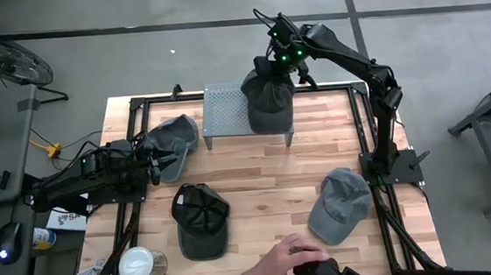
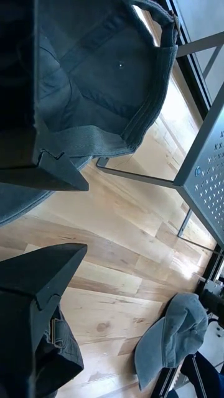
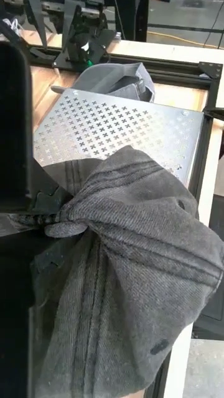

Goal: Pick & Place hat
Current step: Put the right black cap on the shelf

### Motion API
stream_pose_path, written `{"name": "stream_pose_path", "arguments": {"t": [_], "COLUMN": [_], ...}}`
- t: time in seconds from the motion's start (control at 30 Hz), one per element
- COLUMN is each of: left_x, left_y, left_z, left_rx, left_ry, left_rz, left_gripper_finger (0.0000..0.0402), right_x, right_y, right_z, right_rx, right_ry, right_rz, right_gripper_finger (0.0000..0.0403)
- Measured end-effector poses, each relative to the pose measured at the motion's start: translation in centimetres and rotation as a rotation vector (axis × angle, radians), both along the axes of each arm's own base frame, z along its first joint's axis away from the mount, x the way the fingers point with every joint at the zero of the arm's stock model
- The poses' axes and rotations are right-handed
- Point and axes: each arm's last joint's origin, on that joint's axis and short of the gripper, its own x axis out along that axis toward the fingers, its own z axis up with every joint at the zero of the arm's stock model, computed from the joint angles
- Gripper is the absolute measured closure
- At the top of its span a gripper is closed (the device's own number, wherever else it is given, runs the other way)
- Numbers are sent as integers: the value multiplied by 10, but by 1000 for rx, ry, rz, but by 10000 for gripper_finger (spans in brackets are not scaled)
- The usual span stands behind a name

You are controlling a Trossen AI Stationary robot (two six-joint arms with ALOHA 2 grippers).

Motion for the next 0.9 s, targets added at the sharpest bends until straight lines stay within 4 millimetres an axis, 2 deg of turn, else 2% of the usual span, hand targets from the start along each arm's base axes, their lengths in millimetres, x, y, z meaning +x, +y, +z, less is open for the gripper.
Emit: {"name": "stream_pose_path", "arguments": {"t": [0.53, 0.9], "left_x": [0, 0], "left_y": [0, 0], "left_z": [0, 0], "left_rx": [0, 0], "left_ry": [0, 0], "left_rz": [0, 0], "left_gripper_finger": [257, 257], "right_x": [-1, -1], "right_y": [0, 0], "right_z": [0, 0], "right_rx": [-32, -45], "right_ry": [3, 14], "right_rz": [73, 73], "right_gripper_finger": [377, 303]}}
